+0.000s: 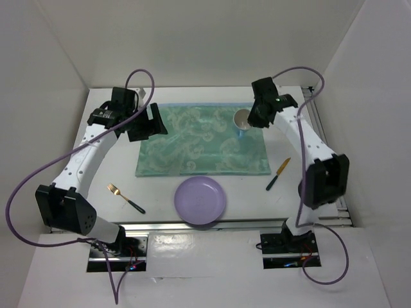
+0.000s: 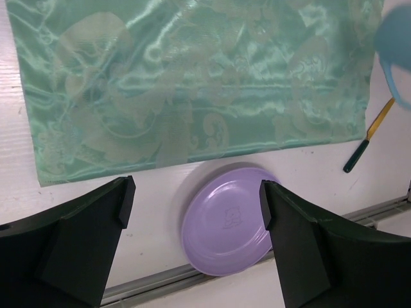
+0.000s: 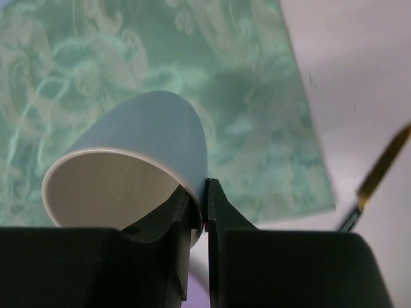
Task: Set the dinner table for one person
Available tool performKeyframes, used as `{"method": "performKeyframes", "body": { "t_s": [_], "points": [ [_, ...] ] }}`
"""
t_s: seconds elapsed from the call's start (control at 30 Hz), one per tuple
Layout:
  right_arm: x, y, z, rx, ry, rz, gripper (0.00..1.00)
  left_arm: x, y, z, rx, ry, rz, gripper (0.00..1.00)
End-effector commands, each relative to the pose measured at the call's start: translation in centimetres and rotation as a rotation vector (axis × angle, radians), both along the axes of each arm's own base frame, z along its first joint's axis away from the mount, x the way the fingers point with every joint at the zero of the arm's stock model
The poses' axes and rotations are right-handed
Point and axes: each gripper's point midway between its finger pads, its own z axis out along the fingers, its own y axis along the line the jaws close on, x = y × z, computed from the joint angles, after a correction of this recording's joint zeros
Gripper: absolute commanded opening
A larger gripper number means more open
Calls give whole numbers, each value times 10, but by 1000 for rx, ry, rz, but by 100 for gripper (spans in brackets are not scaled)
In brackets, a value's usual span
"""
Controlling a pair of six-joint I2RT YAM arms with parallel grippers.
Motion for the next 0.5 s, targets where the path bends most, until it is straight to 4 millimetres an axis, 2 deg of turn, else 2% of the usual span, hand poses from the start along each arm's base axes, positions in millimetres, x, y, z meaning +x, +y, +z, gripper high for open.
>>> {"method": "performKeyframes", "body": {
  "t_s": [0.0, 0.03, 0.1, 0.2, 0.23, 0.3, 0.33, 0.43, 0.47],
  "points": [
    [70, -15, 8, -33, -93, -13, 0, -10, -5, 15, 24, -58, -24, 98],
    [81, -11, 8, -22, -107, -8, 0, -12, -8, 19, 21, -70, -33, 100],
    [108, -17, 6, -4, -121, -52, 0, -17, -12, 11, 19, -46, -50, 100],
    [128, -15, 3, 1, -142, -71, 0, -21, -14, 10, 24, -48, -66, 100],
    [142, -19, 0, 2, -149, -84, 0, -24, -17, 5, 26, -37, -76, 100],
    [153, -20, -7, -3, -142, -77, 0, -24, -15, 1, 44, -25, -79, 100],
    [165, -24, -13, 2, -134, -83, 0, -22, -15, -4, 53, -16, -87, 100],
    [183, -34, -23, -19, -123, -84, 0, -21, -13, -7, 63, -9, -81, 100],
    [185, -32, -27, -16, -119, -70, 0, -22, -13, -10, 65, 0, -81, 100]
  ]
}}
